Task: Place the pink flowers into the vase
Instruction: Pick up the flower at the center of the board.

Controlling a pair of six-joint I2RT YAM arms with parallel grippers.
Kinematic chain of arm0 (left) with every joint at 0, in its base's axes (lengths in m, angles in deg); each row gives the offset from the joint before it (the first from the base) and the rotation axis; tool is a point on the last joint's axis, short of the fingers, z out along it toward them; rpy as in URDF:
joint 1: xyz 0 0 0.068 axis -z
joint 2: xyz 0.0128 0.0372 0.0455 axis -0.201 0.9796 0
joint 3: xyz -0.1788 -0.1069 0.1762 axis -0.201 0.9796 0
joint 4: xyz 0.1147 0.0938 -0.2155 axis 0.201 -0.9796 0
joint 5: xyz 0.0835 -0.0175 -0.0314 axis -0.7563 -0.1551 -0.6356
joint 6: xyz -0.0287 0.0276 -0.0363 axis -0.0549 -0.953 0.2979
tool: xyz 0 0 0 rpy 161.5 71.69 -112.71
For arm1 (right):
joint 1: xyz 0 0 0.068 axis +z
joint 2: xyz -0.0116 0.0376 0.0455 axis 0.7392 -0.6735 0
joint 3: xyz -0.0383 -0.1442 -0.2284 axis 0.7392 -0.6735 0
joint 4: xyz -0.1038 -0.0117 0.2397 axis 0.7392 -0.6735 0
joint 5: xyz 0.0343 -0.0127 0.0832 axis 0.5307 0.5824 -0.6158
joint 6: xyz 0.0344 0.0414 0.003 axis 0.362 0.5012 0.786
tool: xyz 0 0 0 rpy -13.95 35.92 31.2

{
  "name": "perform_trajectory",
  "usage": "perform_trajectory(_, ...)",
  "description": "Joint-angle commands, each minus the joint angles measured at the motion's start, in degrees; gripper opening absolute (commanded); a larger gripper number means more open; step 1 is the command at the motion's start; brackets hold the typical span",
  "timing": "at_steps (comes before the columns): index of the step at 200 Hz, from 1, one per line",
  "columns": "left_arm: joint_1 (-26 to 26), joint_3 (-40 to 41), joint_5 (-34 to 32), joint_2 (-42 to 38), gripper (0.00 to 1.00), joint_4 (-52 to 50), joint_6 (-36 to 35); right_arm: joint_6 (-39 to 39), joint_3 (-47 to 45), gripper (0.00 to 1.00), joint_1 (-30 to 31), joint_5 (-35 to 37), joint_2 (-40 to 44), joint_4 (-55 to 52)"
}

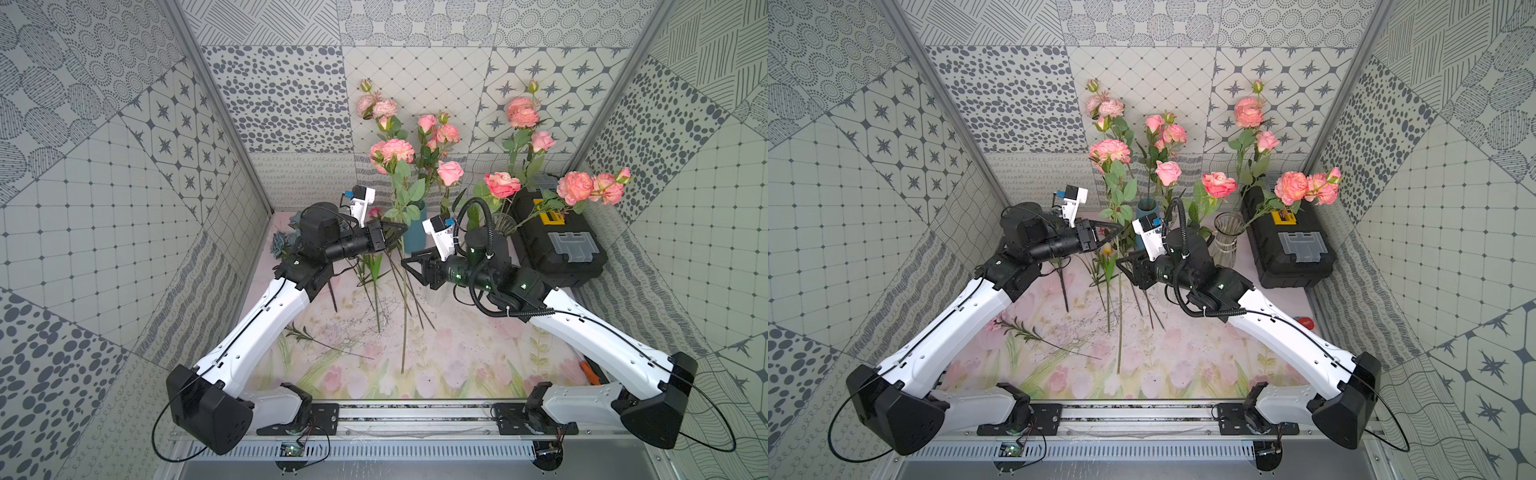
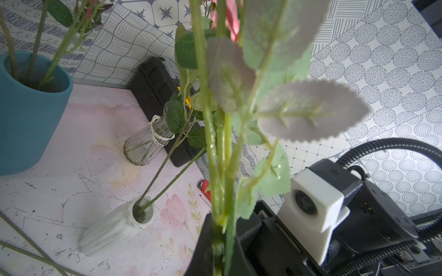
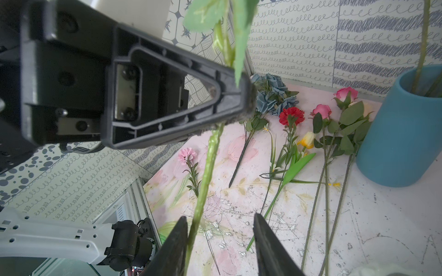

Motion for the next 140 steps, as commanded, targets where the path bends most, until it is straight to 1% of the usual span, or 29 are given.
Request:
perform_trajectory(1, 0.21, -0.85, 0.64, -0.55, 0.00, 4.32, -1.85, 0.41, 1.87, 0.38, 0.31, -0.70, -0.55, 0.80)
perform_trajectory(24, 0.28, -1.31, 0.96, -0.09, 0.00, 4.88, -1.42, 0.37, 1.52, 0.30, 0.30, -1.21, -0.64, 0.48)
perform_trajectory(47, 0.36, -1.42, 1.17, 0.05, 0.00, 5.13, -1.17, 0.36, 1.54, 0.17, 0.26, -1.48, -1.09, 0.29)
perform_trajectory(71, 0.45, -1.54, 0.81, -0.06, 0.00, 4.61, -1.52, 0.17, 1.65, 0.06, 0.32, -1.25, -1.33, -0.06)
perform_trajectory(94, 0.46, -2.04, -0.45, -0.15, 0.00, 2.86, -2.18, 0.03, 1.61, 0.00, 0.27, -1.05, -1.26, -0.20)
perform_trajectory(106, 0.46, -2.18, -1.02, -0.17, 0.01, 2.07, -2.41, -0.01, 1.61, 0.00, 0.28, -1.04, -1.43, -0.21)
perform_trajectory(126, 0.63, -2.60, -2.72, -0.14, 0.06, 0.01, -3.12, 0.06, 1.43, 0.00, 0.24, -0.68, -1.49, 0.04)
perform_trajectory(130, 0.58, -2.90, -3.35, -0.05, 0.09, -1.05, -3.38, 0.07, 1.37, 0.00, 0.28, -0.51, -1.48, 0.11)
perform_trajectory(140, 0.55, -4.03, -4.78, 0.42, 0.21, -4.19, -4.34, 0.06, 1.27, 0.00, 0.30, 0.12, -1.61, 0.03)
